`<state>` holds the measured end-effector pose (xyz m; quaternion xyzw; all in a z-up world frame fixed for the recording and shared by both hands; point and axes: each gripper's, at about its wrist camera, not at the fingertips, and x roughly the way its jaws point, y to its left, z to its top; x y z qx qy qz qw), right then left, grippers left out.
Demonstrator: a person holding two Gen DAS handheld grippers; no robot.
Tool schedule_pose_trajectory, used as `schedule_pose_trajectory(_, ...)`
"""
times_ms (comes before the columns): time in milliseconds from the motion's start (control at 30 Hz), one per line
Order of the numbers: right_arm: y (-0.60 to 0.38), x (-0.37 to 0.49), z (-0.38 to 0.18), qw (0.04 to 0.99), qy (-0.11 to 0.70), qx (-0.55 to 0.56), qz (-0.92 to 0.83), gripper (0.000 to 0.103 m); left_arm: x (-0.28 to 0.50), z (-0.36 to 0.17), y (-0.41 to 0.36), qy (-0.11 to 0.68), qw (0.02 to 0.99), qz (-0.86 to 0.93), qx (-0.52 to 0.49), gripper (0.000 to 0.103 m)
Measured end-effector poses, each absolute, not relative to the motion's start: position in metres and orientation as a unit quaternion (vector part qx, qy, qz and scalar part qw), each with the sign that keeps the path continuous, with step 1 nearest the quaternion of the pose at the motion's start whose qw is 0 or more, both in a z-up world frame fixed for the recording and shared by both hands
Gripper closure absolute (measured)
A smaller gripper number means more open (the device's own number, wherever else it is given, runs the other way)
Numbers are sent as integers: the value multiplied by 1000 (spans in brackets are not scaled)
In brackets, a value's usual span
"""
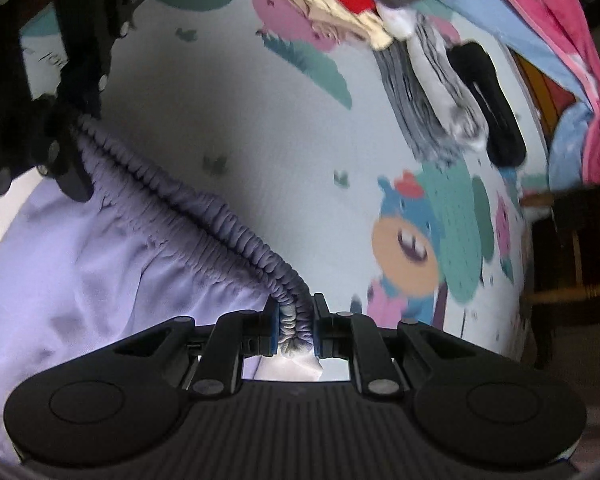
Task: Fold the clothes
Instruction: 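Lay the trousers flat on the mat and open both tools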
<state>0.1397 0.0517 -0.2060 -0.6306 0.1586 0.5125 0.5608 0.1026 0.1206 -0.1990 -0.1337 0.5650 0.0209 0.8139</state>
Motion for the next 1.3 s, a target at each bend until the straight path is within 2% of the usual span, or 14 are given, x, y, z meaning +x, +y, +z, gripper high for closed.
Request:
schedule_pose_trajectory(200, 104, 146, -229, 568, 109, -634, 513, 84, 100, -208, 159, 564, 803, 93, -168, 92)
schedule_pose_trajectory(233, 111, 145, -230, 574, 97, -634, 509, 80, 100, -208, 165, 563, 801, 105, -173, 92)
schedule_pose_trajectory(300, 121, 143, -230, 590, 84, -631, 497, 63, 102, -213, 177, 565, 794, 127, -184, 91)
schedule_pose_trajectory(367, 118, 146, -221, 607, 84, -611, 501, 52, 102, -220, 186, 573, 784, 153, -183, 91)
schedule_pose_trajectory(400, 117, 147, -217, 615, 84, -601, 503, 46, 102, -224, 190, 578, 779, 166, -179, 86)
schedule_pose_trajectory(467, 107, 155, -205, 637, 93, -580, 499, 39, 105, -233, 196, 587, 768, 197, -161, 72)
schedule_pose_trajectory(500, 101, 160, -199, 648, 103, -572, 493, 39, 106, -235, 199, 588, 766, 212, -148, 61)
schedule_pose_trajectory(567, 80, 170, -186, 664, 122, -560, 480, 39, 107, -230, 201, 576, 773, 233, -127, 61)
schedule_pose_trajectory(833, -44, 177, -121, 681, 191, -575, 411, 39, 124, -170, 172, 506, 827, 192, -151, 61)
schedule_pose_trajectory(1067, -172, 140, -46, 730, 260, -549, 312, 36, 132, -68, 122, 408, 889, 111, -174, 61)
schedule_pose_trajectory(1167, -221, 122, -22, 763, 293, -504, 280, 28, 133, -14, 115, 364, 906, 59, -209, 56)
schedule_pose_trajectory(1300, -277, 119, -2, 786, 353, -448, 239, 28, 143, 40, 115, 349, 917, -1, -192, 50)
